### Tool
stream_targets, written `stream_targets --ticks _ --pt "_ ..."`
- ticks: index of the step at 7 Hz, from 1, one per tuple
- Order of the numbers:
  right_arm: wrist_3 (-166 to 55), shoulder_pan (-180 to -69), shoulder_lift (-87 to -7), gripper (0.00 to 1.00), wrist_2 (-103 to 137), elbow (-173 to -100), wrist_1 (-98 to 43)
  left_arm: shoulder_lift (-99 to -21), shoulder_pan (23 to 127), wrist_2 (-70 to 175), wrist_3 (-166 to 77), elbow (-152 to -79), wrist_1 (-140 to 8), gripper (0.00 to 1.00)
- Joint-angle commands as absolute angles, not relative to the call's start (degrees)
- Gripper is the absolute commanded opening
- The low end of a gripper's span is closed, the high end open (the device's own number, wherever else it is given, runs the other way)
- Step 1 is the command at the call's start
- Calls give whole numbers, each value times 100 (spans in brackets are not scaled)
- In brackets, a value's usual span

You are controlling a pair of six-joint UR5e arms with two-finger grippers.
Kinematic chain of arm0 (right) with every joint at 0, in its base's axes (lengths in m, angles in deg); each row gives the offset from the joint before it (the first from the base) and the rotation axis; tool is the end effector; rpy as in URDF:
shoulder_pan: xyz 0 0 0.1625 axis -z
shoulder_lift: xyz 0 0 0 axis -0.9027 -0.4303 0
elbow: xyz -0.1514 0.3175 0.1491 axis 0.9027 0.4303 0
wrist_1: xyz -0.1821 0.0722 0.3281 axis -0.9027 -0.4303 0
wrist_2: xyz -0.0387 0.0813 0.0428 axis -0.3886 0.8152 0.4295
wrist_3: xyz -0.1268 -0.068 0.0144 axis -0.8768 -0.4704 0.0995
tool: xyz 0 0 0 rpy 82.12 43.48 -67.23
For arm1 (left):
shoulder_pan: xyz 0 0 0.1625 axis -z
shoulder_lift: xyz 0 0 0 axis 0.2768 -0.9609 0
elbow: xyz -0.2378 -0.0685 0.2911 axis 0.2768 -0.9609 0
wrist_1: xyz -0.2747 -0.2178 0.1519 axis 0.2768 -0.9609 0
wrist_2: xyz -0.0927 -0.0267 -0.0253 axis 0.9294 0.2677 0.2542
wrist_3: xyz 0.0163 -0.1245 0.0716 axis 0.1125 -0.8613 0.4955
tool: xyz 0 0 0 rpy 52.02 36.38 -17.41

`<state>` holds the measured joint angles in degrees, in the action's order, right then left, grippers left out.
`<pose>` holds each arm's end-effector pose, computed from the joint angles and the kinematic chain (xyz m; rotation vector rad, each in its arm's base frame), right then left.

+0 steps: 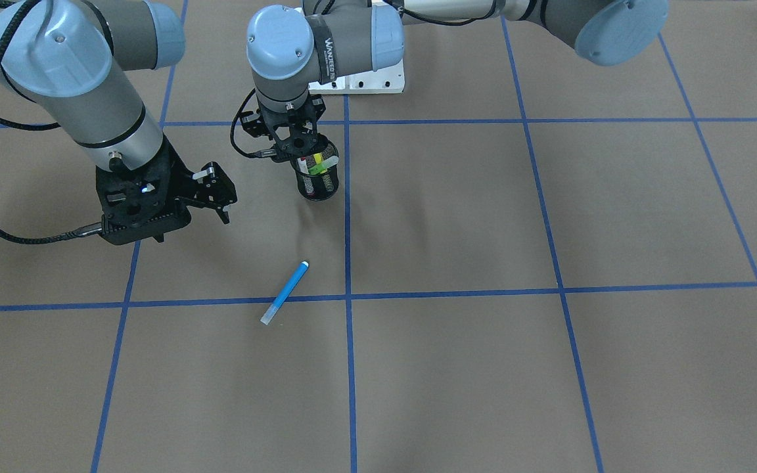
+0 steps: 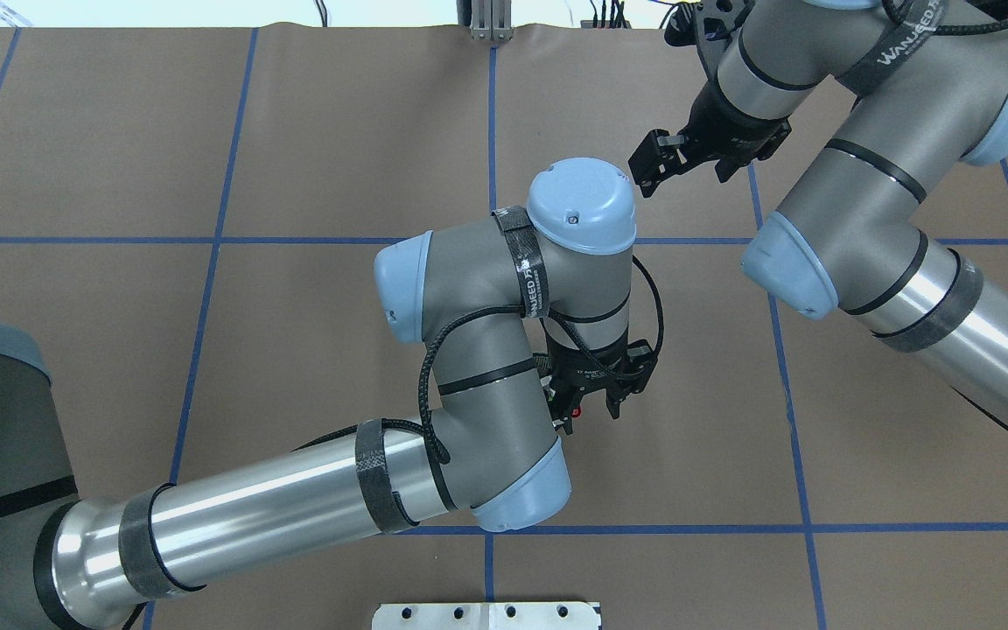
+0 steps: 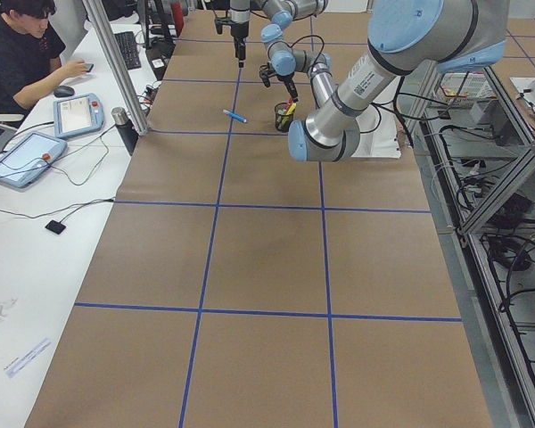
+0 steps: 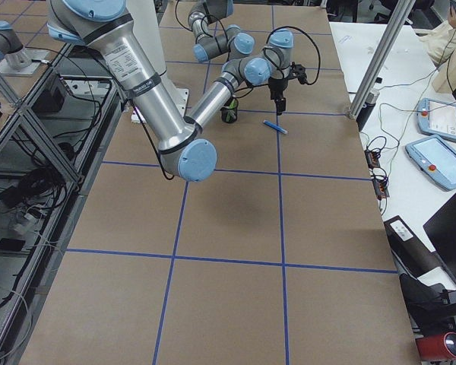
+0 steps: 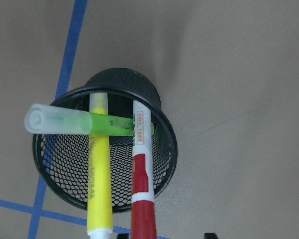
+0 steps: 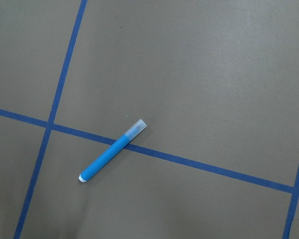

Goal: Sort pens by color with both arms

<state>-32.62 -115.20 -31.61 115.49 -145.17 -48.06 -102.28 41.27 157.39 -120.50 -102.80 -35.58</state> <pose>-0.3488 -0.5160 0.2410 0.1905 -0.8431 -0.1959 0.6306 -0.3488 0.0764 -0.4236 0.8829 -0.1579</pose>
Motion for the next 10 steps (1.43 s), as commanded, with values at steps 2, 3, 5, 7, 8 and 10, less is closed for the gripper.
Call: stream_targets --ticks 2,3,5,7,8,10 --pt "-3262 -11514 -3169 99 11549 -14518 -4806 -10224 4225 15738 -11940 -10285 -3543 59" --pt "-3262 -11505 -3169 99 11549 -14518 -4806 -10224 4235 15738 -11895 -10277 -3534 59" --pt "-3262 -11505 -3169 99 11549 -14518 -4797 -10224 4252 15738 -11886 -10268 -3534 58" --pt "-3262 -11496 -3169 99 11549 -14518 -4806 -10215 4252 15747 -11886 -10250 -3543 56" --pt "-3262 -11496 -3169 99 11549 -14518 -4806 -10224 4243 15747 -11895 -10250 -3543 54" --pt "-3262 -11496 -3169 99 11549 -14518 -4797 -10224 4243 15756 -11895 -10250 -3561 54"
